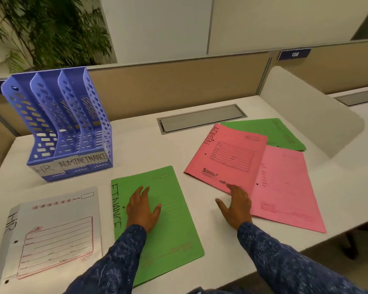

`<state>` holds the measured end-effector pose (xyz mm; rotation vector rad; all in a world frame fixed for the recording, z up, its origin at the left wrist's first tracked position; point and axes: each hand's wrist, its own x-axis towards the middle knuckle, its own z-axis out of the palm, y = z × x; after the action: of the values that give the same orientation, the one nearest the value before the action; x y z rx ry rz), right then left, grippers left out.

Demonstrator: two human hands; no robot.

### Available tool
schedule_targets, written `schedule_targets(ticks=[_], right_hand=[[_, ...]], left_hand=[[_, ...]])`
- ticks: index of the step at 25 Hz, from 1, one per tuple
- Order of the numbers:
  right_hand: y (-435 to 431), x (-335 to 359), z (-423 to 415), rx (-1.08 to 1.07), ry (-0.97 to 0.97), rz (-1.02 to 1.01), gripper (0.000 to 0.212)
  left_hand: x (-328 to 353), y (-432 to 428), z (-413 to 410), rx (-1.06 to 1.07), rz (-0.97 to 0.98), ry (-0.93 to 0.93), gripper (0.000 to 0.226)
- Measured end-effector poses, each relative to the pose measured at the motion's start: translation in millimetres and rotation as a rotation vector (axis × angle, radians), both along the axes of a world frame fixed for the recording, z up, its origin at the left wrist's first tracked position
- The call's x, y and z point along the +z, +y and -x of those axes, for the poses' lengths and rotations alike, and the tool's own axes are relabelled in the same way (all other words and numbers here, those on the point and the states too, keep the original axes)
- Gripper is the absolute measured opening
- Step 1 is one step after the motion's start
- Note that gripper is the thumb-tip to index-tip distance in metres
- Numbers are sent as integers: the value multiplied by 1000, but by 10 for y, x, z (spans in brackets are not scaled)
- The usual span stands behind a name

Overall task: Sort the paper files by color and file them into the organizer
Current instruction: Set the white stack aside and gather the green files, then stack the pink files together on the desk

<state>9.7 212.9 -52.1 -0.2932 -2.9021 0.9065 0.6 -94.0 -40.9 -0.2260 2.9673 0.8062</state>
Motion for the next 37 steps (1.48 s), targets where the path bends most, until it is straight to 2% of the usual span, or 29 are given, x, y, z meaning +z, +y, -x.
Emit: schedule_targets(ticks=[4,7,11,15,21,27,29,33,37], right_hand=[[578,74,321,-179,-100,66,80],[889,53,454,-232,-176,106,94],[1120,4,540,-226,-185,136,103],[1188,0,605,-175,-149,161,106],[1126,1,659,-102,-138,172,105],[1168,102,759,-135,-96,438,100],[1189,149,782,-134,-58,498,95],[1201,214,804,-194,-28,615,89],[1112,206,738,-303,-87,834,76]], left_hand=[[120,553,585,-185,29,-28,80],[137,872,921,-270,38,-79,83],[82,1152,1229,-306,11,-134,86],[50,1342,1429,-341,8,-179,72],[82,1549,1523,-263,-5,-225,88],[138,1661,1506,-76,-233,-292,95],[123,1660,1446,-17,-377,-360,95],[177,1668,1300,51,-665,-315,67],[267,1489,1041,99,-787,-196,58]])
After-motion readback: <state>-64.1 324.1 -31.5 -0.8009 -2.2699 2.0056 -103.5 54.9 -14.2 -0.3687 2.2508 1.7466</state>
